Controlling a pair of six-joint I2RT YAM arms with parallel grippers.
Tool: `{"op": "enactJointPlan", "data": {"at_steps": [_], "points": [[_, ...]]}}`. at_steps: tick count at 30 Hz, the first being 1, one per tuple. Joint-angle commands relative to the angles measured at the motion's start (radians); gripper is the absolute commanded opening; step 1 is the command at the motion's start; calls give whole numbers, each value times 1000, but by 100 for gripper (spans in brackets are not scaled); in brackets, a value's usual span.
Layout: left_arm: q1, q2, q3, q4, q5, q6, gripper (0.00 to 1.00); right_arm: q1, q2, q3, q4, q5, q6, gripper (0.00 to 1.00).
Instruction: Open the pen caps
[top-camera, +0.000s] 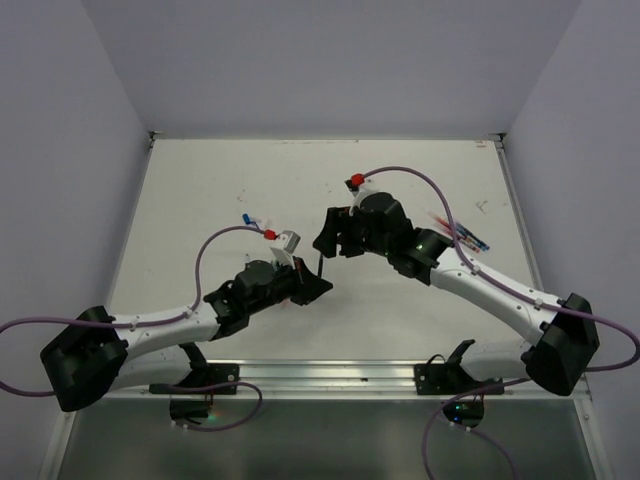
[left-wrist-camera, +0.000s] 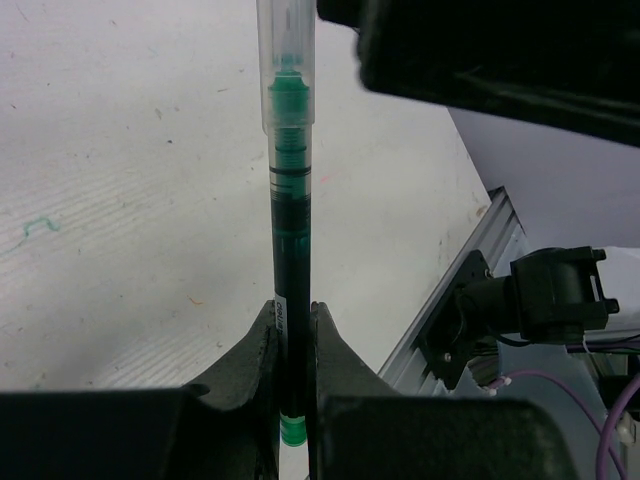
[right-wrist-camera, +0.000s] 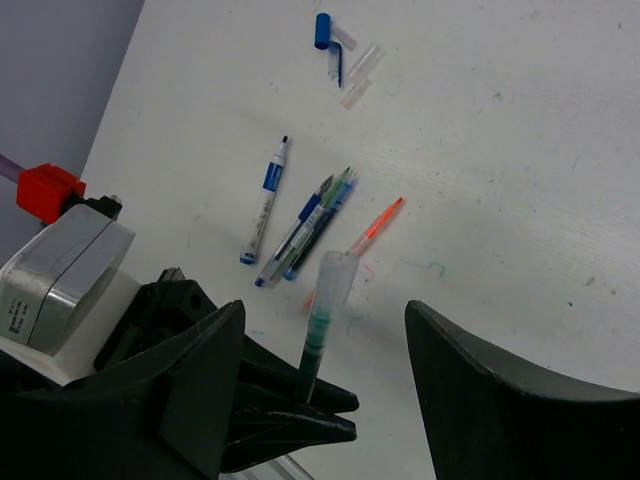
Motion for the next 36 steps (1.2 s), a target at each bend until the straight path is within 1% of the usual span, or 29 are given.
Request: {"op": "enactJointPlan", "data": {"at_steps": [1, 2, 3, 5, 6, 8, 9, 13, 14, 22, 26, 28, 30, 31, 33, 34, 35, 36], "points": [[7, 11, 19, 38, -10, -23, 0, 2, 60, 47, 26, 9, 48, 66], [7, 17, 24, 17, -17, -23, 0, 2, 83, 54, 20, 9, 53, 65], [7, 20, 29, 6, -29, -26, 0, 2, 93, 57, 22, 9, 65, 62], [7, 29, 42, -29, -41, -35, 0, 4, 120, 67, 17, 9, 70, 61], [7, 31, 46, -46, -47, -40, 0, 5, 126, 67, 16, 31, 73, 61], [7, 41, 64, -98, -60, -58, 0, 8, 133, 71, 13, 60, 79, 56], [7, 41, 69, -110, -89, -61, 0, 14, 135, 72, 11, 69, 77, 55], [7, 41, 73, -138, -103, -75, 0, 21, 156, 84, 6, 86, 77, 54], [7, 41, 73, -140, -104, -77, 0, 22, 161, 87, 3, 88, 79, 51], [7, 32, 75, -158, -107, -78, 0, 47, 233, 144, -24, 111, 82, 50], [7, 28, 78, -164, -110, -73, 0, 50, 256, 146, -3, 101, 105, 49], [7, 22, 79, -172, -113, -69, 0, 53, 270, 158, -10, 107, 108, 44], [7, 14, 78, -176, -121, -67, 0, 56, 279, 166, -14, 108, 108, 43], [7, 11, 78, -181, -123, -67, 0, 57, 281, 164, -12, 111, 111, 40], [8, 5, 73, -181, -123, -66, 0, 59, 287, 164, -9, 117, 111, 31], [7, 5, 72, -181, -124, -66, 0, 60, 288, 164, -7, 117, 111, 22], [7, 3, 67, -181, -124, -66, 0, 60, 294, 166, -7, 117, 112, 17], [7, 2, 66, -181, -123, -66, 0, 60, 298, 167, -6, 117, 112, 9]]}}
